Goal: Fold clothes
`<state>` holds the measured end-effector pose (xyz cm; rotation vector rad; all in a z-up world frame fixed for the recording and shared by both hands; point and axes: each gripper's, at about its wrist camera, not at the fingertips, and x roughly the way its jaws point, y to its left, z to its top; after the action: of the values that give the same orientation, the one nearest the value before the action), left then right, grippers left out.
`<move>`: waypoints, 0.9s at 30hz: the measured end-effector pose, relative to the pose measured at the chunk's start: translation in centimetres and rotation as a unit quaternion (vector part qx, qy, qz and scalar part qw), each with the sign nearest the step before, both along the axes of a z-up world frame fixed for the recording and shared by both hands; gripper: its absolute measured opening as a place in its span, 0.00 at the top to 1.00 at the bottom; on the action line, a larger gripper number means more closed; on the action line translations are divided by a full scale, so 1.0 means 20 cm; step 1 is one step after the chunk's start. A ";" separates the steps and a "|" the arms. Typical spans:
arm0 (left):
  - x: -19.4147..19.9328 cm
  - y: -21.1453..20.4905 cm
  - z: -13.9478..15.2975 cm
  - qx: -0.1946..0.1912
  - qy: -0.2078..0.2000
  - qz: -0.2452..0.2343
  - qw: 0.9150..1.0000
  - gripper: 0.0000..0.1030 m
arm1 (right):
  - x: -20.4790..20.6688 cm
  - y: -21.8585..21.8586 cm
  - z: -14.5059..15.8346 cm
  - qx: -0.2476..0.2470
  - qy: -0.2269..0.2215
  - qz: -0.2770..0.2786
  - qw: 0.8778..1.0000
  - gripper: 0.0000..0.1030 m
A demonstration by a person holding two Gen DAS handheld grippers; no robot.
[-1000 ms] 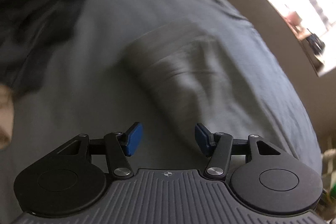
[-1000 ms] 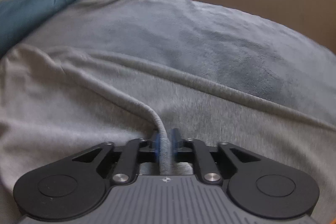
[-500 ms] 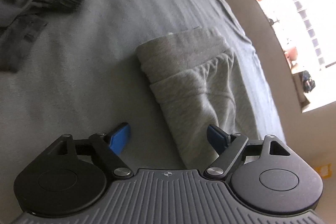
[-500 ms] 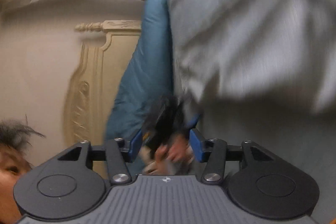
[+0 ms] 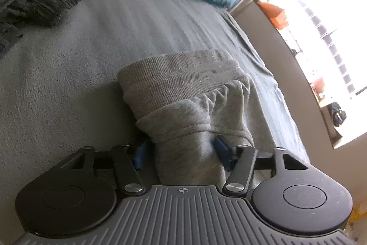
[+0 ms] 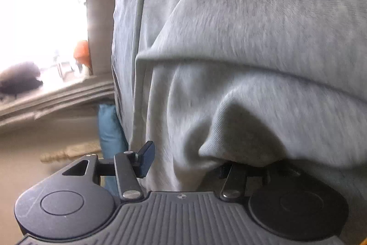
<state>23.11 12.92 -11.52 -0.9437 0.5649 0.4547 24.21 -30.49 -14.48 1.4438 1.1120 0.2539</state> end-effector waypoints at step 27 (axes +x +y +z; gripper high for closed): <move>-0.31 0.03 0.21 0.029 0.022 -0.017 0.999 0.87 | 0.01 0.14 0.25 -0.157 -0.103 0.036 0.982 0.93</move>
<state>16.82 13.46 -7.38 -0.8693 0.6040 0.4590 24.36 -27.78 -9.55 1.0732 0.9863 0.2602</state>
